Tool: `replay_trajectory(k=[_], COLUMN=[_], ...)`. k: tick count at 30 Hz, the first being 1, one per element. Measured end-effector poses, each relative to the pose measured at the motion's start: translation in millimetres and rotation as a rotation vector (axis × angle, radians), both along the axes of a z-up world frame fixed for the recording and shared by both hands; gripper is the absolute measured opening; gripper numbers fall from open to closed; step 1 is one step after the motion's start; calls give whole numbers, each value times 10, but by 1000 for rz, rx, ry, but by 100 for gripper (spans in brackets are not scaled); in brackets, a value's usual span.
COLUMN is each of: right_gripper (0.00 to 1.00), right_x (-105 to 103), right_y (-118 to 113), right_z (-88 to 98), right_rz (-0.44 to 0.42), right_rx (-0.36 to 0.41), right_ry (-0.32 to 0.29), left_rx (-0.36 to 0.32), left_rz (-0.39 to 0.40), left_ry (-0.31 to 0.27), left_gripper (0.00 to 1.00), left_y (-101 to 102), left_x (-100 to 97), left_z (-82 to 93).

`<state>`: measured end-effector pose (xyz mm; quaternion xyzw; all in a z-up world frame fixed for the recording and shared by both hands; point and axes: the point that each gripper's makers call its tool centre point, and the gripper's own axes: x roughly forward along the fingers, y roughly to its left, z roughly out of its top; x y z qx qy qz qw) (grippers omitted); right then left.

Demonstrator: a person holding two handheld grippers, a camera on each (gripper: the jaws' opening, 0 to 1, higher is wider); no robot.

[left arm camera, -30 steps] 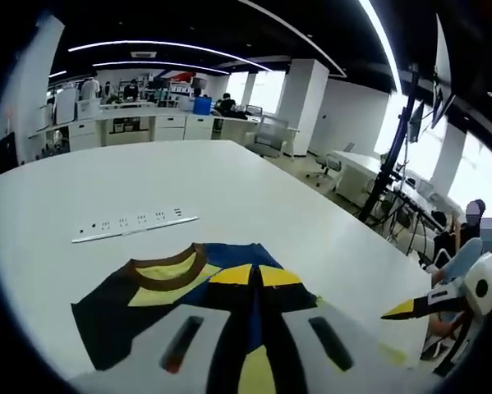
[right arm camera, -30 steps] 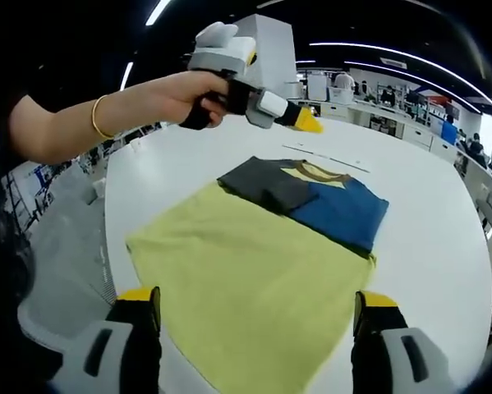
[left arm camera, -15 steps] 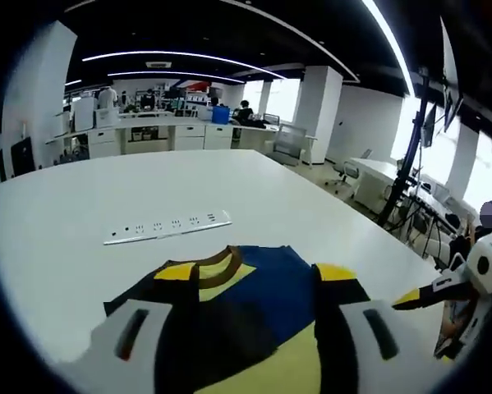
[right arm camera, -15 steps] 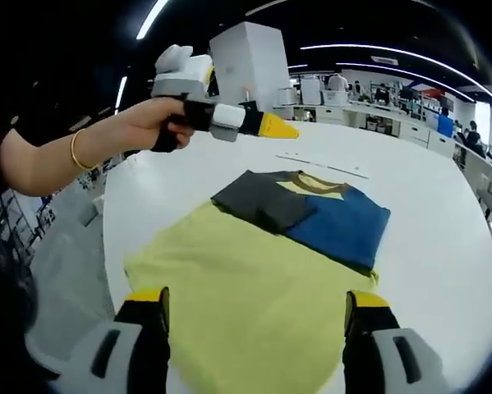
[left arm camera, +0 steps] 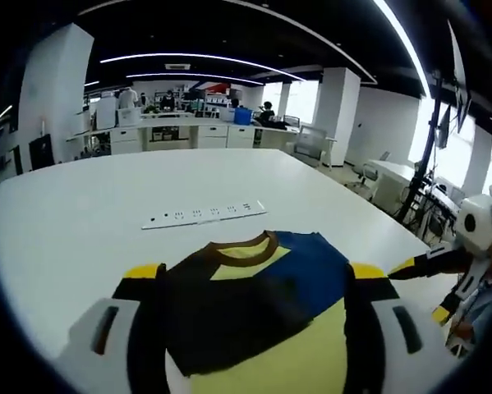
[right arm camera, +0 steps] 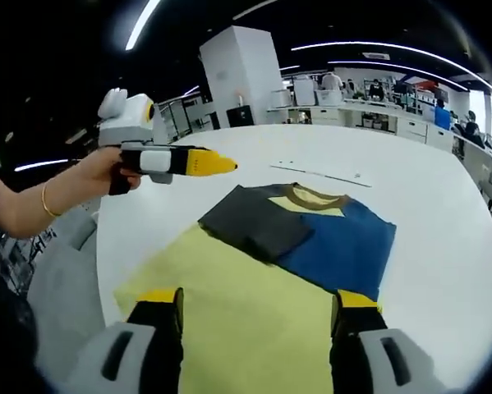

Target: Fold the garment on the visible template until the final outline fits inside the template.

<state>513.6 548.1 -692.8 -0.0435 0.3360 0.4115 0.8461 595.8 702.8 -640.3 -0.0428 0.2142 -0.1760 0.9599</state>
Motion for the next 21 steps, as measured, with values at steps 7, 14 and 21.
replay_trajectory(k=[7,14,21], right_gripper=[69,64,58], right_x=[213,449,679], right_y=[133,245,368], right_z=[-83,-211,-397], right_rz=[0,-14,0], right_rx=[11,17,-12], right_ry=[21,28,19], left_rx=[26,25,64], left_rz=[12,40,27], left_ry=[5,35,27], left_gripper=[92,96,99], left_y=[230,434,499], left_x=[-135,-303,-422], left_z=[-40,-158,-176])
